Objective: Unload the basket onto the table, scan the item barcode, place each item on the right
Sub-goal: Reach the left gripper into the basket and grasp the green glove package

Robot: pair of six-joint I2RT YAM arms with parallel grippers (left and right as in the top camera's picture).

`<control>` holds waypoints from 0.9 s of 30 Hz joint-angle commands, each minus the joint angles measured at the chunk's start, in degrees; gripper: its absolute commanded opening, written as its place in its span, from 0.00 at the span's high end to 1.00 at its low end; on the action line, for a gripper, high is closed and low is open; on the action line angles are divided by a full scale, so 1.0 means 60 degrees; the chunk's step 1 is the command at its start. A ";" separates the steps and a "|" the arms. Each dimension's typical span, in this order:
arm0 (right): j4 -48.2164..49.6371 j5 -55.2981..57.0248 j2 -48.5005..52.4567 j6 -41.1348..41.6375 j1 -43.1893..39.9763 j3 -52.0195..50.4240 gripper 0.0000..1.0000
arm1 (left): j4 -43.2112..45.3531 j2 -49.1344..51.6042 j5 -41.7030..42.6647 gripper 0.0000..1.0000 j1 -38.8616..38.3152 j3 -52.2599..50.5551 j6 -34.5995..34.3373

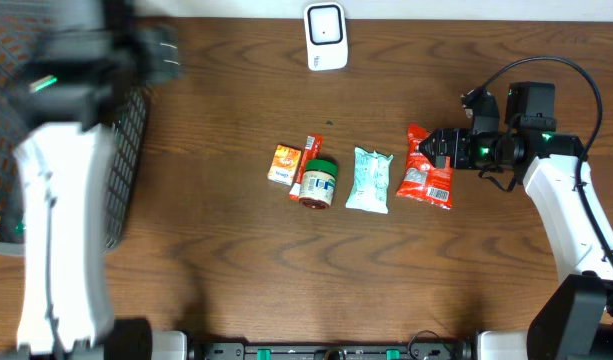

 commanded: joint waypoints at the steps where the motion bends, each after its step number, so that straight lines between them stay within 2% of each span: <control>1: 0.0000 -0.0007 0.0084 -0.0044 0.0066 -0.0073 0.11 | 0.0160 -0.0186 -0.0973 0.14 0.1832 -0.0058 0.0335; 5: 0.0022 0.0058 0.0084 -0.0044 0.0066 -0.0073 0.11 | 0.0372 0.0266 -0.0969 0.12 0.3610 -0.0208 0.0335; 10: 0.0029 0.0055 0.0084 -0.0044 0.0066 -0.0073 0.11 | 0.0299 0.1464 -0.0947 0.09 0.4663 -0.0634 0.0426; 13: 0.0026 0.0058 0.0084 -0.0044 0.0066 -0.0073 0.11 | 0.0229 0.2331 -0.0280 0.08 0.4812 -0.0692 0.1279; 18: 0.0018 0.0058 0.0084 -0.0040 0.0066 -0.0073 0.11 | -0.0018 0.4054 0.1366 0.07 0.4816 -0.0692 0.3326; 23: 0.0029 0.0058 0.0084 -0.0044 0.0066 -0.0073 0.11 | -0.0313 0.5282 0.2346 0.07 0.4816 -0.0692 0.3982; 27: 0.0029 0.0058 0.0084 -0.0040 0.0066 -0.0073 0.11 | -0.0317 0.5843 0.2412 0.07 0.4819 -0.0696 0.4011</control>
